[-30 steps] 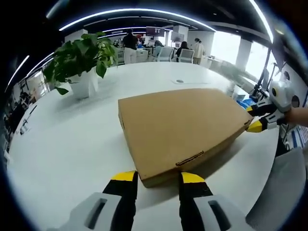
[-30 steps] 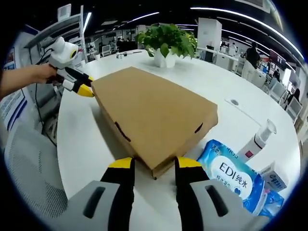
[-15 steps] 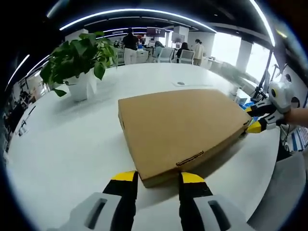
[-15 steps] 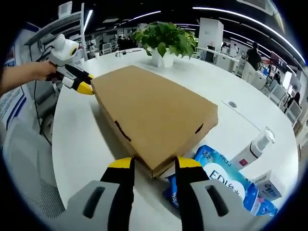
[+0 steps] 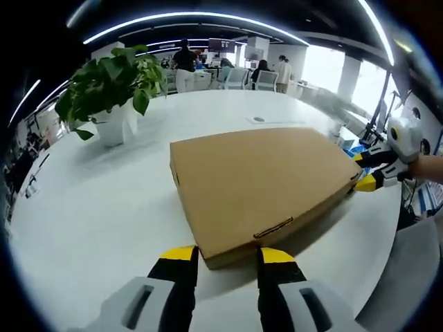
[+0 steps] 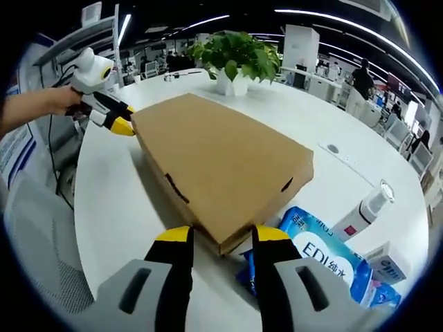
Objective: Operate the shoe box by opening the lid, removing the specified soft item, and placing it in the target area until the item is outside and the box remains undamaged.
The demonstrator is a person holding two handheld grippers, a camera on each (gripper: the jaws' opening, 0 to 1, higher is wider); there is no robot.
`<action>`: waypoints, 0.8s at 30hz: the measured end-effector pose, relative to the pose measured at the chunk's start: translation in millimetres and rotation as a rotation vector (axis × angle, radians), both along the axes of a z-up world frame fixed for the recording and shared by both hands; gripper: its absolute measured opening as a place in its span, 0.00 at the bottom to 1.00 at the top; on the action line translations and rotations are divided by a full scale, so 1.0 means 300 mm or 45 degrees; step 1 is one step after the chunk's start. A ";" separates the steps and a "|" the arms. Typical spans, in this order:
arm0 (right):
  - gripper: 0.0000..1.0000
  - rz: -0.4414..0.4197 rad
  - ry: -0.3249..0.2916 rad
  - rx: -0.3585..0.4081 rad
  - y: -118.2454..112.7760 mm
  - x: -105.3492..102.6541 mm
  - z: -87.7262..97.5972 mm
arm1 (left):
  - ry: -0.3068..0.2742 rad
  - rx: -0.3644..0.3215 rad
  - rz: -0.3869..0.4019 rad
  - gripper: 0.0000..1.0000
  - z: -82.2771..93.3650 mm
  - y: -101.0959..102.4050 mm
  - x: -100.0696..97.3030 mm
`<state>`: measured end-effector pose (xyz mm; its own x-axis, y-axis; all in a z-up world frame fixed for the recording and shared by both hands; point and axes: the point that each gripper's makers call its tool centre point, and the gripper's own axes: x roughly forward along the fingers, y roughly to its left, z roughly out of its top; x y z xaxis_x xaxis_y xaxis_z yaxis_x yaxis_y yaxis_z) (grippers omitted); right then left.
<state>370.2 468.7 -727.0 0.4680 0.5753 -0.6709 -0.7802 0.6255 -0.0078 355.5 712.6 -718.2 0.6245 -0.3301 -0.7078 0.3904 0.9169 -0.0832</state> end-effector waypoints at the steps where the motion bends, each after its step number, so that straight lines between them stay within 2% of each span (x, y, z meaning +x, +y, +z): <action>1: 0.31 0.001 -0.002 -0.002 0.000 0.000 0.000 | 0.002 0.002 -0.001 0.34 0.001 0.000 0.000; 8: 0.31 -0.019 -0.001 0.024 -0.004 0.001 0.012 | -0.007 -0.009 0.015 0.36 0.010 -0.002 -0.003; 15: 0.44 -0.043 -0.042 0.052 -0.012 -0.008 0.051 | -0.035 -0.007 0.028 0.42 0.039 0.005 -0.027; 20: 0.51 -0.071 -0.067 0.067 -0.047 -0.024 0.081 | -0.061 -0.036 0.052 0.48 0.077 0.001 -0.065; 24: 0.56 -0.097 -0.089 0.074 -0.089 -0.049 0.108 | -0.113 -0.040 0.054 0.52 0.120 -0.016 -0.090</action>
<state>355.5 442.0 -694.7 0.5565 0.5733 -0.6014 -0.7291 0.6840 -0.0226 328.5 707.9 -682.3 0.6980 -0.3236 -0.6388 0.3586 0.9301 -0.0793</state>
